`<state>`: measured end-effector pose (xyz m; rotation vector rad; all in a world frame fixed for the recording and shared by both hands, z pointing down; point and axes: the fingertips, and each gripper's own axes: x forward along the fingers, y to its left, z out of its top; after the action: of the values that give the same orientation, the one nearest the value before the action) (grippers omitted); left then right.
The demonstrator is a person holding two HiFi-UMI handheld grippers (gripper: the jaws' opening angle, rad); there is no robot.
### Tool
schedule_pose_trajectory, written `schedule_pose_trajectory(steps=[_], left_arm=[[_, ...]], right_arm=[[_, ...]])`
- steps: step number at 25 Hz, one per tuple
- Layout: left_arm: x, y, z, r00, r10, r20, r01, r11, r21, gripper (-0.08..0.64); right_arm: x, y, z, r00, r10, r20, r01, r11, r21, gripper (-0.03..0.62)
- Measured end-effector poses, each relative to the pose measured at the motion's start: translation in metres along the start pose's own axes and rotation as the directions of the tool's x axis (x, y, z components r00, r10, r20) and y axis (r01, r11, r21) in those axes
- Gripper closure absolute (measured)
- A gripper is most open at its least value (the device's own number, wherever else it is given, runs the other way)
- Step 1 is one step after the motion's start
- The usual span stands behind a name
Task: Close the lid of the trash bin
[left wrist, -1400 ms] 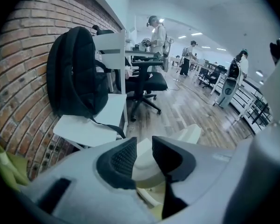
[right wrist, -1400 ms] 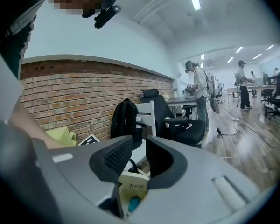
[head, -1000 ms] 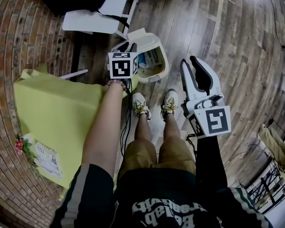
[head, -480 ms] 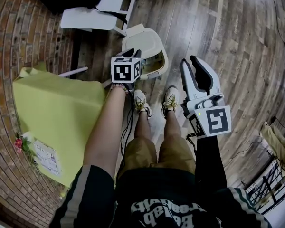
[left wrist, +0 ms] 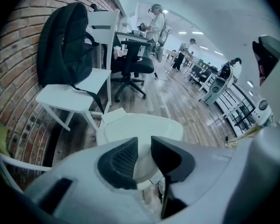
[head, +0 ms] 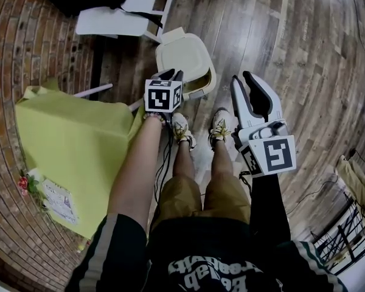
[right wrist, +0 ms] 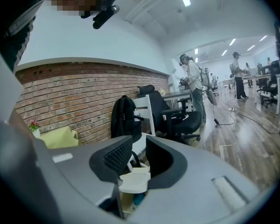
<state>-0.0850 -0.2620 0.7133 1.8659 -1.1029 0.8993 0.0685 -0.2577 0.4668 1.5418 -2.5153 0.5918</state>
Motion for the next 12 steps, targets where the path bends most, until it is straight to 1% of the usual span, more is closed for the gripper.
schedule_pose_trajectory(steps=[3,12], left_arm=[[0.007,-0.003,-0.011,1.000,-0.009,-0.027,0.009,1.000,0.014,0.463],[0.024,-0.008,-0.036,0.997,-0.033,-0.070,0.034,0.999,0.012,0.471]], right_arm=[[0.003,-0.001,-0.008,1.000,0.000,-0.007,0.000,1.000,0.014,0.488],[0.009,-0.003,-0.031,0.999,0.013,-0.031,-0.012,1.000,0.027,0.488]])
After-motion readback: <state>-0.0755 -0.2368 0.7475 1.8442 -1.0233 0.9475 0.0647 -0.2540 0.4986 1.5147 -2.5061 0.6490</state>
